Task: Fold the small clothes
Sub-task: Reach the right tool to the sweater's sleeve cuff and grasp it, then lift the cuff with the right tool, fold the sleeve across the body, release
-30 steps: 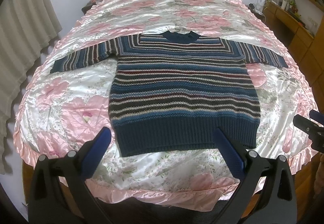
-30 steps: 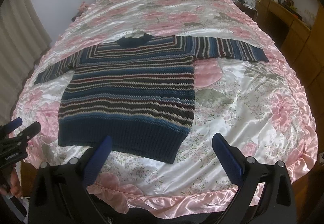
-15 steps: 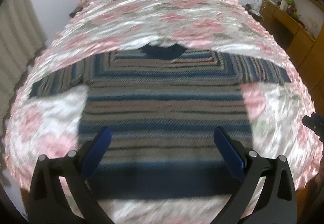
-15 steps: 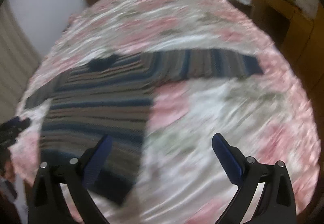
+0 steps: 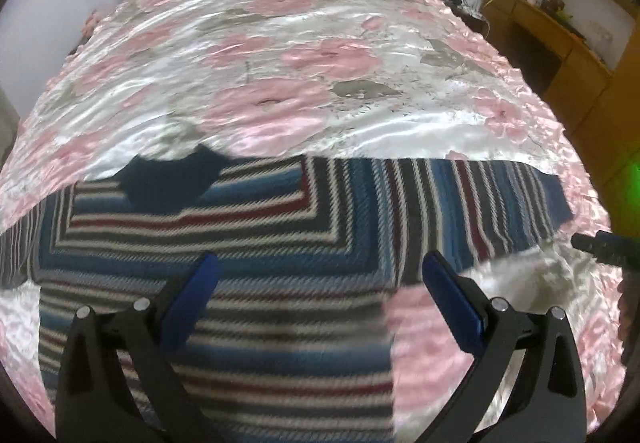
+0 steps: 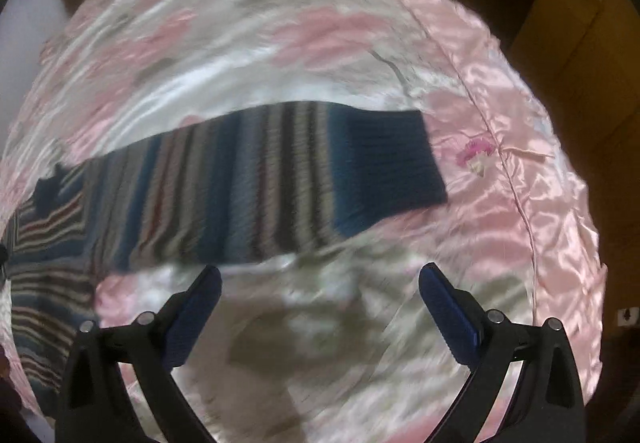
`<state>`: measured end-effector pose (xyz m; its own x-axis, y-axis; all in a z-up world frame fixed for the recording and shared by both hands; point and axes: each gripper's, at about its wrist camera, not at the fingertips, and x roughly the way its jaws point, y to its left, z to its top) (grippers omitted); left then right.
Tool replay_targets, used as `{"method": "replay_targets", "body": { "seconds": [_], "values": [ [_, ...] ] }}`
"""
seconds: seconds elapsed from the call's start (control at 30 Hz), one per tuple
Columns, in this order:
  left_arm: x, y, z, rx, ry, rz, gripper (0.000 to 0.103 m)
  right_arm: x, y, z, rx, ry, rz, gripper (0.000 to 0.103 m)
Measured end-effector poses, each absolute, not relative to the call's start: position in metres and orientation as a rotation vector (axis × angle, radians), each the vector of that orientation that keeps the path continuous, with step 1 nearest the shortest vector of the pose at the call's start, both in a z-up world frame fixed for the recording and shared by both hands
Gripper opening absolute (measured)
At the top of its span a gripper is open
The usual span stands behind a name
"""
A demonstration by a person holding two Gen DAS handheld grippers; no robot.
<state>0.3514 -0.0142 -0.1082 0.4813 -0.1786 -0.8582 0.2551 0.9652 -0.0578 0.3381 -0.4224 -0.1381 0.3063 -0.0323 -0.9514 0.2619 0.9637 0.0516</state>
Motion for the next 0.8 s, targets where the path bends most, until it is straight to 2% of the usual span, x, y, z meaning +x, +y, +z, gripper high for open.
{"method": "replay_targets", "body": {
  "seconds": [0.2,0.47,0.53,0.57,0.6,0.63,0.7,0.8],
  "values": [
    [0.372,-0.045,-0.126,0.076,1.047,-0.297,0.1,0.372,-0.479,-0.174,0.281,1.292,-0.22,0.099],
    [0.388,-0.036,-0.146,0.084,1.069,-0.258,0.1,0.391,-0.519,-0.207,0.383,1.337,-0.225,0.1],
    [0.393,-0.03,-0.149,0.073,1.084,-0.245,0.1,0.394,-0.518,-0.208,0.386,1.325,-0.218,0.091],
    [0.395,-0.028,-0.149,0.065,1.085,-0.239,0.1,0.396,-0.517,-0.207,0.376,1.323,-0.217,0.082],
    [0.396,-0.025,-0.148,0.056,1.083,-0.237,0.1,0.397,-0.515,-0.206,0.368,1.321,-0.211,0.069],
    [0.396,-0.022,-0.147,0.051,1.079,-0.237,0.1,0.401,-0.51,-0.204,0.347,1.321,-0.206,0.061],
    [0.395,-0.018,-0.144,0.056,1.072,-0.235,0.1,0.402,-0.504,-0.197,0.36,1.314,-0.156,0.023],
    [0.391,-0.01,-0.141,0.056,1.066,-0.233,0.1,0.402,-0.491,-0.174,0.364,1.262,-0.083,0.017]
  ]
}}
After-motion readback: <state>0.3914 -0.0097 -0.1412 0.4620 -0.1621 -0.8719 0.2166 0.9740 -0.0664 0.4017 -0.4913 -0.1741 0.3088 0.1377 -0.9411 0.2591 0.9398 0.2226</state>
